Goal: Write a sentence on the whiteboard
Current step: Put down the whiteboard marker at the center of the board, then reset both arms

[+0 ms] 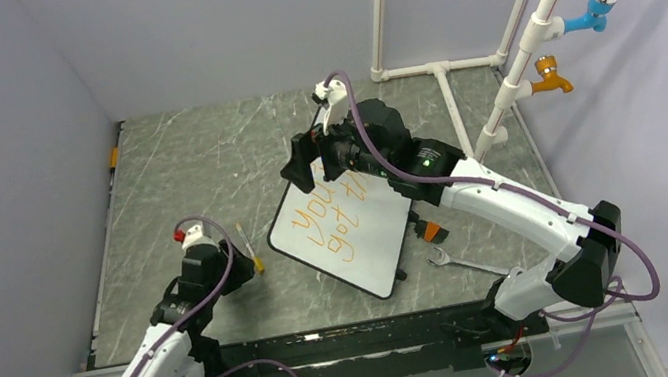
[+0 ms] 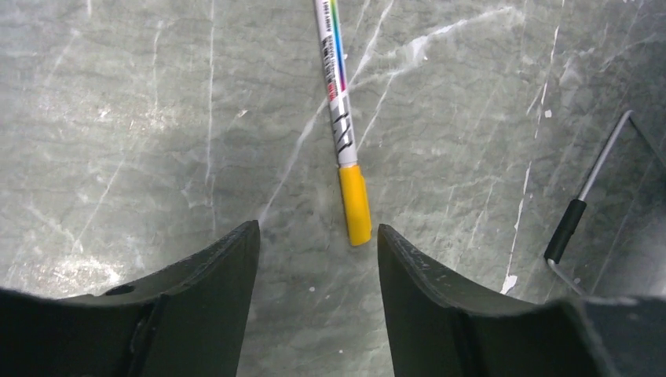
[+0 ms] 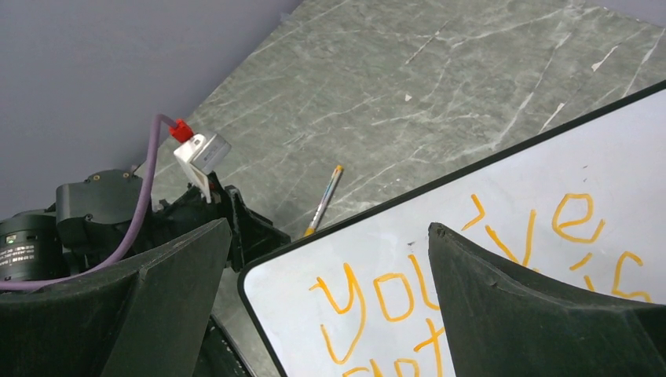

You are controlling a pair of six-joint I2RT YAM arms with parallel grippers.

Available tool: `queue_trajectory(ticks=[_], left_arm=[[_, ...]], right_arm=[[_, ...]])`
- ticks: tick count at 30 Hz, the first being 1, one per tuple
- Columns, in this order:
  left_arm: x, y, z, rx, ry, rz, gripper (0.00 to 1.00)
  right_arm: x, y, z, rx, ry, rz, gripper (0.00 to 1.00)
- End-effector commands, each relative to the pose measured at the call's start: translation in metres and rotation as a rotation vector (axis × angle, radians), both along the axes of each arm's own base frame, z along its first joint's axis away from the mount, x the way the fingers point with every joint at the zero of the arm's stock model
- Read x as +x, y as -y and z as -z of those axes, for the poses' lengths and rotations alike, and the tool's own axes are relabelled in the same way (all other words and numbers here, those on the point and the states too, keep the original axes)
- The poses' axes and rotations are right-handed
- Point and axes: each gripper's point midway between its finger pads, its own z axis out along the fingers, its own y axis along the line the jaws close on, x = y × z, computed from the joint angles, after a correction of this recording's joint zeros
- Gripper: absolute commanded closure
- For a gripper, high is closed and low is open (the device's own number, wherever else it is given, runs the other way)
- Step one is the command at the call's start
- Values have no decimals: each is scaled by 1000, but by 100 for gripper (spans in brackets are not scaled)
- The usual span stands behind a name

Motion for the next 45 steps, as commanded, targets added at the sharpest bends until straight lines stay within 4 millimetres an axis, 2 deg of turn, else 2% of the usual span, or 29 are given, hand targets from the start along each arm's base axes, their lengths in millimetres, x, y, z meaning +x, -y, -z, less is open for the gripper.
queue_trajectory(ticks=[1,4,7,11,16,20,23,27,32,35,45], left_arm=[[3,-4,-16,1,31,-31,34],[4,-6,-33,2,63,-35,19],[9,-5,-69,12,149,-3,2],[13,-9,-115,79,232,46,1],[15,-34,-162,219,249,-1,1],[22,-42,-209,307,320,20,1],[29,-45,-232,368,378,34,0],[36,-52,-236,425,410,22,1],[38,-53,-211,452,417,31,1],[36,-51,-207,448,425,46,0],[27,-46,-214,429,504,87,1]], right_arm=[[2,9,-26,40,66,21,0],[1,9,-26,38,66,20,0],[3,13,-28,36,77,39,0],[3,15,-33,49,98,43,0],[-1,20,-36,75,128,44,0],[1,33,-37,108,148,109,0],[2,45,-34,138,153,164,0],[1,61,-19,139,153,221,0],[-3,83,-7,141,144,296,0],[-8,89,-5,135,148,296,0],[-23,98,3,158,175,256,0]])
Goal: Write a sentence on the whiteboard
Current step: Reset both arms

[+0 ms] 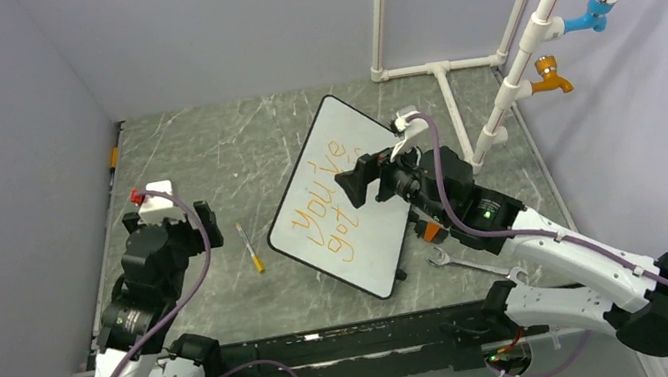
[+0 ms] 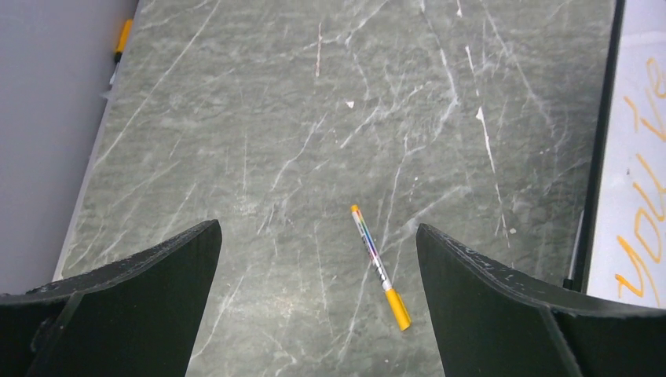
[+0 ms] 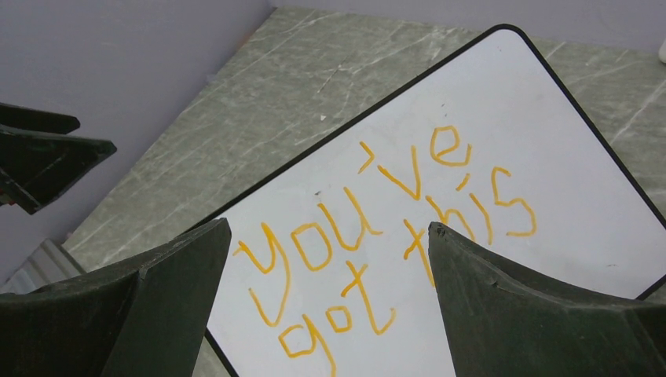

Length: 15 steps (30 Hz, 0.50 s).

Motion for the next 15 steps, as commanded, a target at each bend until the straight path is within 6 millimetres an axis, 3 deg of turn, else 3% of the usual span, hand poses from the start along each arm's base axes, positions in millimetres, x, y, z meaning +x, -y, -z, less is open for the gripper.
queue_trajectory(ticks=[1,15], left_arm=[[0,4,-14,-2,75,34,1],[1,7,-9,10,49,52,0]], right_arm=[[-4,3,-16,55,57,-12,0],[-8,13,-3,32,45,7,0]])
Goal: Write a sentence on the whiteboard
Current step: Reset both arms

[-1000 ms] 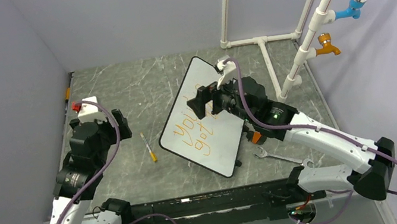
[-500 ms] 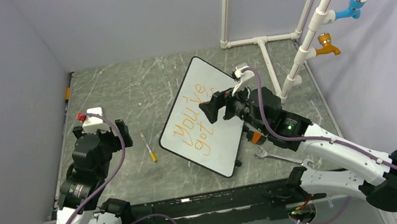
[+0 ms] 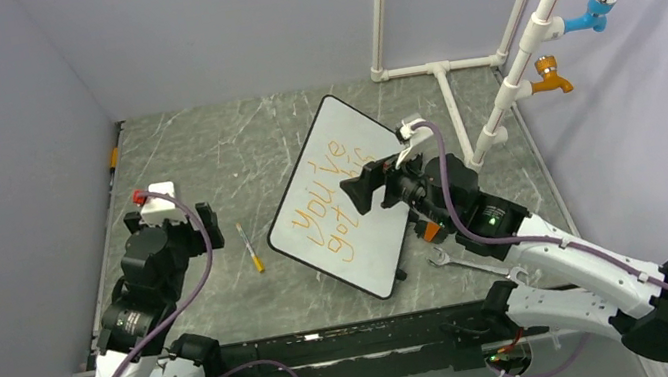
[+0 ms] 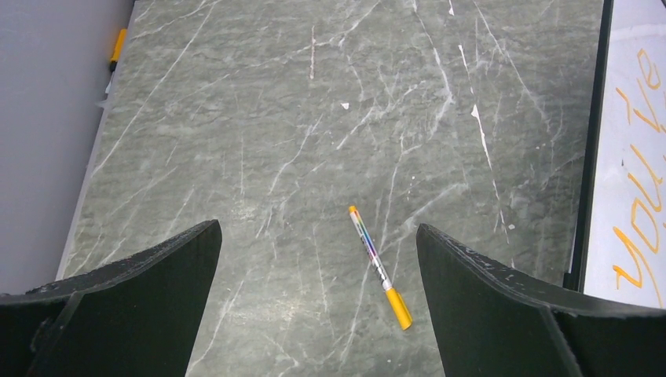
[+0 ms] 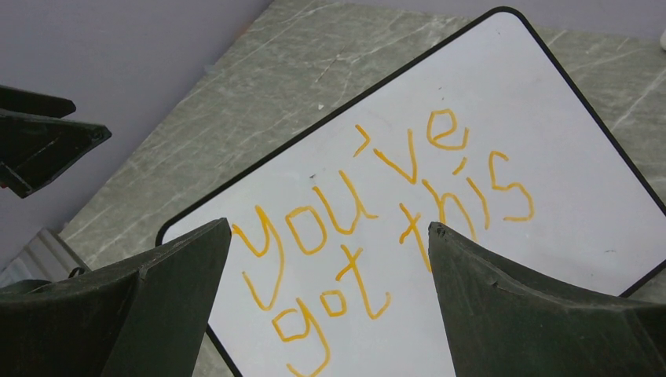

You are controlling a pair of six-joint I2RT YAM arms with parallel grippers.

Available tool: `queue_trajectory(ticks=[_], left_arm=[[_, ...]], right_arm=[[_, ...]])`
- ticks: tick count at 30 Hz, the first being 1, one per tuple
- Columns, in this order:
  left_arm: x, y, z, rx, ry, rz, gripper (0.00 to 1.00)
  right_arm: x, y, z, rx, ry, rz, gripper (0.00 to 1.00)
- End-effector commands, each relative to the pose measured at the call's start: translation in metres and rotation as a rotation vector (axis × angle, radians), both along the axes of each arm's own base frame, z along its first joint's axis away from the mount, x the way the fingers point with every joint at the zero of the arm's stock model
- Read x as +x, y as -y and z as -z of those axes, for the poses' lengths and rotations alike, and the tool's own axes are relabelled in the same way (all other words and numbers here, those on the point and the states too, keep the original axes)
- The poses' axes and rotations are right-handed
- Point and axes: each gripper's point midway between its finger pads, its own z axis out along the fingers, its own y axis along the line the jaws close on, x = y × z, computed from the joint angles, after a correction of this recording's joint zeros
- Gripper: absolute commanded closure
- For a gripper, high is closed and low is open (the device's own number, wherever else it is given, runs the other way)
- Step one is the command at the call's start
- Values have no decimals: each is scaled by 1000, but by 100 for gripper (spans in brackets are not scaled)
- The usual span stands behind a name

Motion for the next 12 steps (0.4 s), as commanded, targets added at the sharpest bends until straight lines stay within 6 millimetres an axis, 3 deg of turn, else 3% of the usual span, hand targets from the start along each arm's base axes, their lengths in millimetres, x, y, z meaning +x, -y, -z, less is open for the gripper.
queue_trajectory(ticks=[1,12], left_arm=[[4,4,-4,5,15,19,1],[4,2,-3,19,19,18,1]], right_arm=[[1,5,-16,34,52,15,0],[-6,-2,-21,17,93,-57,0]])
